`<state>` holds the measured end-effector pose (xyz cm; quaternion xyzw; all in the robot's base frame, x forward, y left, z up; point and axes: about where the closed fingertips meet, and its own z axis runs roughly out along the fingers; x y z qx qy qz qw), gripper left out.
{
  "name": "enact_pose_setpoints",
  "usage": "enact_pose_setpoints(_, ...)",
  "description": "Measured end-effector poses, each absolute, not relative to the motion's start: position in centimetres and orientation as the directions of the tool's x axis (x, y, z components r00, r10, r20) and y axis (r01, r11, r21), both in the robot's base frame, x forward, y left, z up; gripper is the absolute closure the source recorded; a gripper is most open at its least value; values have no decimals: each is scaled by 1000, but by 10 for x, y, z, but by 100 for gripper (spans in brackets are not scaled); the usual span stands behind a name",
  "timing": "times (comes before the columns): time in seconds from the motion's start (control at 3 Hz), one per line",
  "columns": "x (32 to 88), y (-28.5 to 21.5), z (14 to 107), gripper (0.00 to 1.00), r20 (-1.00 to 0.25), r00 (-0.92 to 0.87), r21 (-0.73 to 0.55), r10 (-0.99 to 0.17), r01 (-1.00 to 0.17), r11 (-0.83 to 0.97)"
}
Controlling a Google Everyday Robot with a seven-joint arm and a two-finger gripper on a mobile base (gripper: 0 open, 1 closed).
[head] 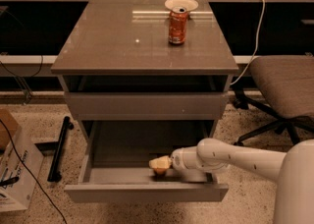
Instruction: Place orange into middle drawer
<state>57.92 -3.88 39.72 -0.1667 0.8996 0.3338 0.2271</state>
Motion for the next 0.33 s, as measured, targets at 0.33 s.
enact_pose_setpoints(0.33, 579, -38, 397, 0, -520, -841, 525, -149, -452, 721)
